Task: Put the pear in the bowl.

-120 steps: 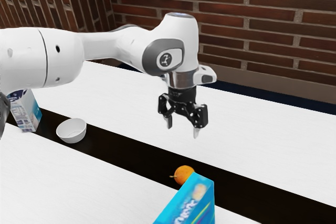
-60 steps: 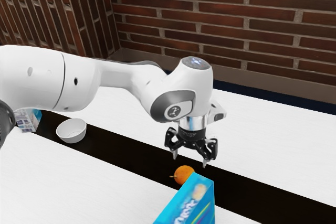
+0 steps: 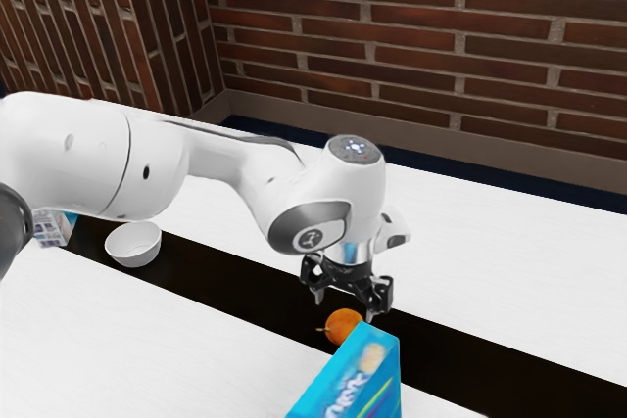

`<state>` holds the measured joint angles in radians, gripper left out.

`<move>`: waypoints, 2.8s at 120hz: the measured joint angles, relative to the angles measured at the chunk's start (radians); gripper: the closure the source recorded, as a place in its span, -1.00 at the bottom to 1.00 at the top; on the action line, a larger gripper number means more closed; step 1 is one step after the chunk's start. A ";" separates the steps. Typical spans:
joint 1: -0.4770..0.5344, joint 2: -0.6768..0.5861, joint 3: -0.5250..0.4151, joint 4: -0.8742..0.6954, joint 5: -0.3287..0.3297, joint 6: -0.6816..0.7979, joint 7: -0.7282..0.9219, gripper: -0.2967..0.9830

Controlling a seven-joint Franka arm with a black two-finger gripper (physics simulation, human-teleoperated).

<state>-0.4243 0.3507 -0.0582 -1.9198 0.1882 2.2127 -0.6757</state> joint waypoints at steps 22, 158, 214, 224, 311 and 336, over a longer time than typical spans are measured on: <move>0.001 0.007 -0.001 -0.008 0.002 0.025 0.070 -0.47; 0.030 0.045 -0.003 -0.090 -0.047 0.184 0.255 -0.02; 0.209 -0.112 -0.002 -0.094 -0.029 0.100 0.246 0.22; 0.275 -0.140 0.000 -0.103 -0.027 0.076 0.247 0.24; 0.737 -0.165 0.040 -0.110 -0.020 0.002 0.296 0.21; 0.787 -0.095 0.041 -0.053 -0.018 0.004 0.306 0.19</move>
<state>0.3631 0.2556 -0.0171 -1.9726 0.1700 2.2171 -0.3696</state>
